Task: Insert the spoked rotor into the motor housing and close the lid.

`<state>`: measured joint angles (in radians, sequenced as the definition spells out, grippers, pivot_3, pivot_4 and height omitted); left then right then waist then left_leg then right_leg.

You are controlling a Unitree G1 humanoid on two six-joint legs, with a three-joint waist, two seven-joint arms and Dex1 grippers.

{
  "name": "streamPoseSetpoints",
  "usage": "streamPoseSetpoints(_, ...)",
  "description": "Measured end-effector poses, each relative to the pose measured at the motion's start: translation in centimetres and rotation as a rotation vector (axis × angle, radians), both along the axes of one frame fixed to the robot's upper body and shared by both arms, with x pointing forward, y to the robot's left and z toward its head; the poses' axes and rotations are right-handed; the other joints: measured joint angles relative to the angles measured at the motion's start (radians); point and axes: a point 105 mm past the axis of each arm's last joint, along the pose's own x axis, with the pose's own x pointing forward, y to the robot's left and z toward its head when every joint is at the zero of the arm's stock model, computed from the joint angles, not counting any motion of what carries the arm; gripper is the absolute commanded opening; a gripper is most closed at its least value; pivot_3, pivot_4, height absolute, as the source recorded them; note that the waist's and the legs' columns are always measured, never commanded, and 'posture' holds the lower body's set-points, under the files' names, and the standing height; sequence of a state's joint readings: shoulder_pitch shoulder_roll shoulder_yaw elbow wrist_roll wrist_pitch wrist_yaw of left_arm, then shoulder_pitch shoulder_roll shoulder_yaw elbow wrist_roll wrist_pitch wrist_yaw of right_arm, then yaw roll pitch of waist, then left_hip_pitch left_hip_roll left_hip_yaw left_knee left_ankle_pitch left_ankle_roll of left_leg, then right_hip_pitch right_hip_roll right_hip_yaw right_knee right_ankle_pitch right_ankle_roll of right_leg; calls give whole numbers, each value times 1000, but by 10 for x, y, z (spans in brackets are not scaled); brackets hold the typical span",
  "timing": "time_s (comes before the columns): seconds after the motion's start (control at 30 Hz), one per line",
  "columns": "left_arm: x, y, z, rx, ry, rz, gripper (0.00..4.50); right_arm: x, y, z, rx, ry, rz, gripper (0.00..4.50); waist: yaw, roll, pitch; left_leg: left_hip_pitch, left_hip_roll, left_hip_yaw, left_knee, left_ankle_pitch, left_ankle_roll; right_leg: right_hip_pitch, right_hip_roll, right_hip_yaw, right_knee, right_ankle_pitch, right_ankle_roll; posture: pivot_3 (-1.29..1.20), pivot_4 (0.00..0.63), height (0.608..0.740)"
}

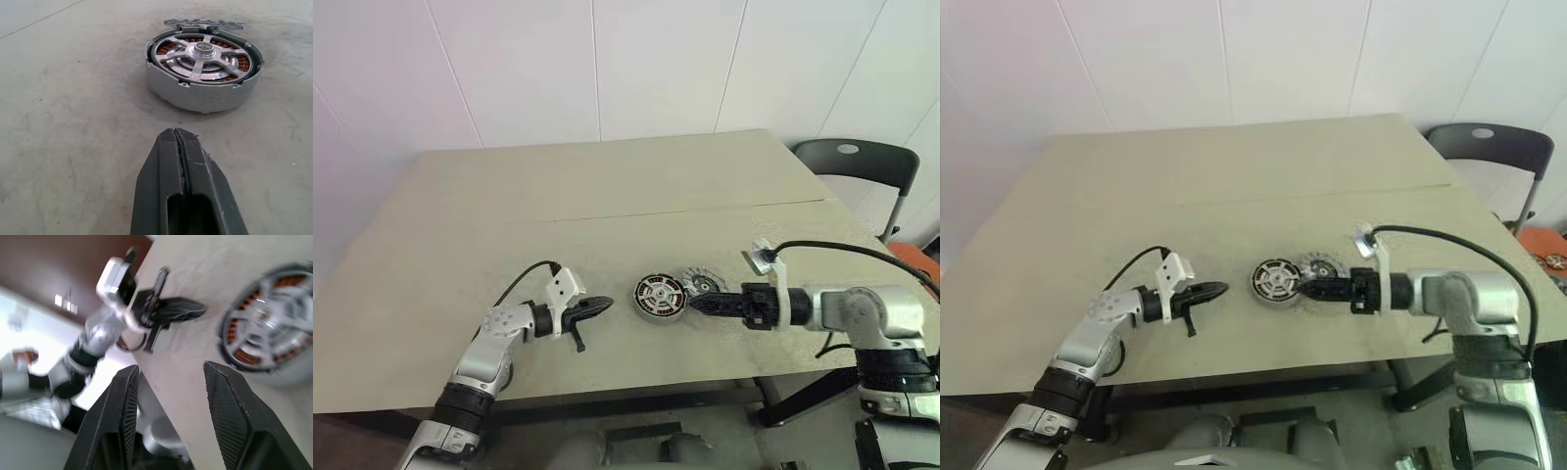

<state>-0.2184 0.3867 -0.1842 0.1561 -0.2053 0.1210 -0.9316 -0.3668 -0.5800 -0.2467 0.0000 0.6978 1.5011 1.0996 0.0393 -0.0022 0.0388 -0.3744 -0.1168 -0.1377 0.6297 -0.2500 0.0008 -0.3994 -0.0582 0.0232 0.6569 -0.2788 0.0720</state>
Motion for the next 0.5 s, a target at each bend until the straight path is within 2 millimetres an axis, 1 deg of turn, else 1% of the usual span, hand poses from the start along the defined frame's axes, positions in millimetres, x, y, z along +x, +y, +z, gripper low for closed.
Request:
streamPoseSetpoints(0.1,0,-1,0,-3,-2,-2,0,-2,-5,-12,-17,98,-70,2182,2,0,0,0,0,0,0,0,0,0,0,0,0,0,0,0,0,740)
streamPoseSetpoints(0.27,-1,-3,0,-7,-4,-7,0,-2,-15,-44,-125,232,-183,2182,1,0,0,0,0,0,0,0,0,0,0,0,-1,1,1,0,0,740)
streamPoseSetpoints(0.33,-1,-4,-1,-10,-6,-11,0,-1,-18,-53,-155,265,-218,2182,1,0,0,0,0,0,0,0,0,1,0,0,-1,1,2,0,0,740)
streamPoseSetpoints(0.5,-1,-6,-1,-13,-8,-14,0,11,-18,-52,-140,273,-282,2182,-1,1,0,1,0,0,1,0,0,2,1,0,-1,2,2,0,0,740)
